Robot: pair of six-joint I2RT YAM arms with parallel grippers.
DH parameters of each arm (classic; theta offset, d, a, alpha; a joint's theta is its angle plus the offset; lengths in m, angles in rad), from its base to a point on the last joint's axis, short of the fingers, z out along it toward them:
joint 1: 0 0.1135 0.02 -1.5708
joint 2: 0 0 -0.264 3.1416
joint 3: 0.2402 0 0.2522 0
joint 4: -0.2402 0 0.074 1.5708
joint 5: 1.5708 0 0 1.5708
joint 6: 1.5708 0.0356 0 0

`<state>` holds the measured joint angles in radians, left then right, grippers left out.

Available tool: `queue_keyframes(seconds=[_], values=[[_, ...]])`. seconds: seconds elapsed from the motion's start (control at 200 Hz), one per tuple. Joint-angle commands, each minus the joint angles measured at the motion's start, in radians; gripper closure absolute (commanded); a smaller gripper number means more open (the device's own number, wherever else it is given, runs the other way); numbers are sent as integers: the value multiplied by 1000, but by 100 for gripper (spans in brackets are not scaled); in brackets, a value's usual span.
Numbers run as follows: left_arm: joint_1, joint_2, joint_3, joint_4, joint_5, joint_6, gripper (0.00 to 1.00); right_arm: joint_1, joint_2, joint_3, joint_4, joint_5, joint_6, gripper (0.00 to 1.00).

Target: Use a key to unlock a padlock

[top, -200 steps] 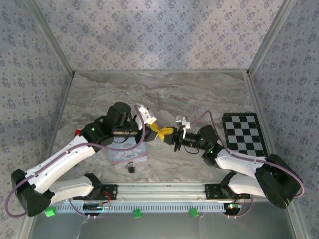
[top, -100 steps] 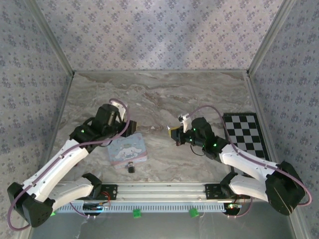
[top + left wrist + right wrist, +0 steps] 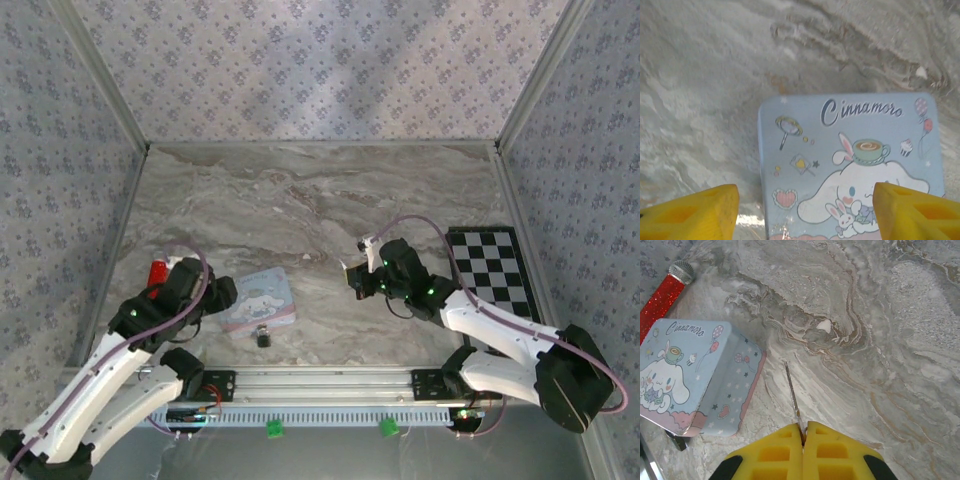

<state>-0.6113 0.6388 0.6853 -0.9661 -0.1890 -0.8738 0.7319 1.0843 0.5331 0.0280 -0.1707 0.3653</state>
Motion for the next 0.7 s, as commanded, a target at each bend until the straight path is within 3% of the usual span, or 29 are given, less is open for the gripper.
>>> queue_keyframes(seconds=[0.0, 0.06, 0.155, 0.335, 0.465, 0.695], values=[[-6, 27, -55, -3, 103, -103, 26, 1, -11, -20, 26, 12, -12, 100], [-6, 37, -101, 51, 155, -111, 26, 2, -11, -31, 51, 4, -1, 100], [-9, 47, -164, 141, 212, -134, 15, 3, -3, -43, 77, -4, 9, 100], [-21, 69, -223, 213, 213, -146, 15, 2, 12, -45, 78, -13, 1, 100], [-24, 94, -281, 356, 243, -163, 16, 1, 20, -42, 79, -14, -1, 100], [-22, 264, -241, 504, 175, -93, 19, 4, 12, -41, 92, -14, 27, 100]])
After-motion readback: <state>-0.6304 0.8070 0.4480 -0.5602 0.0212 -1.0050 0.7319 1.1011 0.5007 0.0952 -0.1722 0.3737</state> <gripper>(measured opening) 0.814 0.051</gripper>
